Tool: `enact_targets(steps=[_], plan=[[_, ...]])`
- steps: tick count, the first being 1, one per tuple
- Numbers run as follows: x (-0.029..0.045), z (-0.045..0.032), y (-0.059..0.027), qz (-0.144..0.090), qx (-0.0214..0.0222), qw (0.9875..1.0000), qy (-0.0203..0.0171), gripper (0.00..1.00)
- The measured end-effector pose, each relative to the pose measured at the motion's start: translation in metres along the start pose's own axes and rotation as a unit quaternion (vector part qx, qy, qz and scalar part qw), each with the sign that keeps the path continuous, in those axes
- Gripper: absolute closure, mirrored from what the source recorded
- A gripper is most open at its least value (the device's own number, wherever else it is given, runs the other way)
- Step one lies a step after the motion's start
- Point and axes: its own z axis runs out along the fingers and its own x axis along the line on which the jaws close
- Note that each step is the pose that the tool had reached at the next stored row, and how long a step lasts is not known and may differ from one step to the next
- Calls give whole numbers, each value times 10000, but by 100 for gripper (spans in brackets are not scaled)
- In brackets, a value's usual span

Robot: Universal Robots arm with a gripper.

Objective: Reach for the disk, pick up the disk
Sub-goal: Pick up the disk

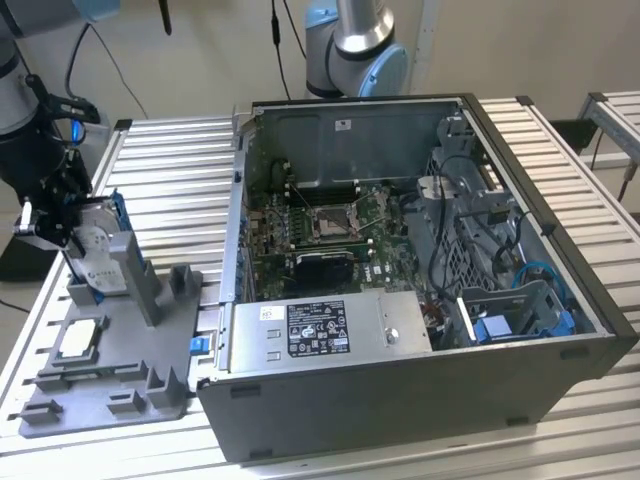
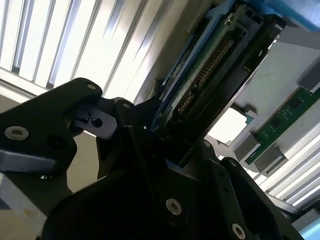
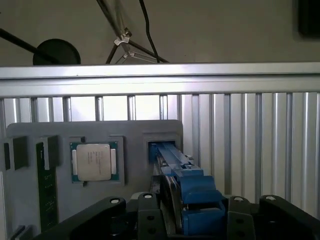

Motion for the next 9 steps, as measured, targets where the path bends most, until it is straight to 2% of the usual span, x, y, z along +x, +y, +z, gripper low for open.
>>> enact_targets(steps=[2,5,9], plan=[[0,-3,1,2,-1,10000,-4,100],[7,-8,1,2,-1,10000,-34,100],[13,-25,1,1,-2,10000,-43,100]])
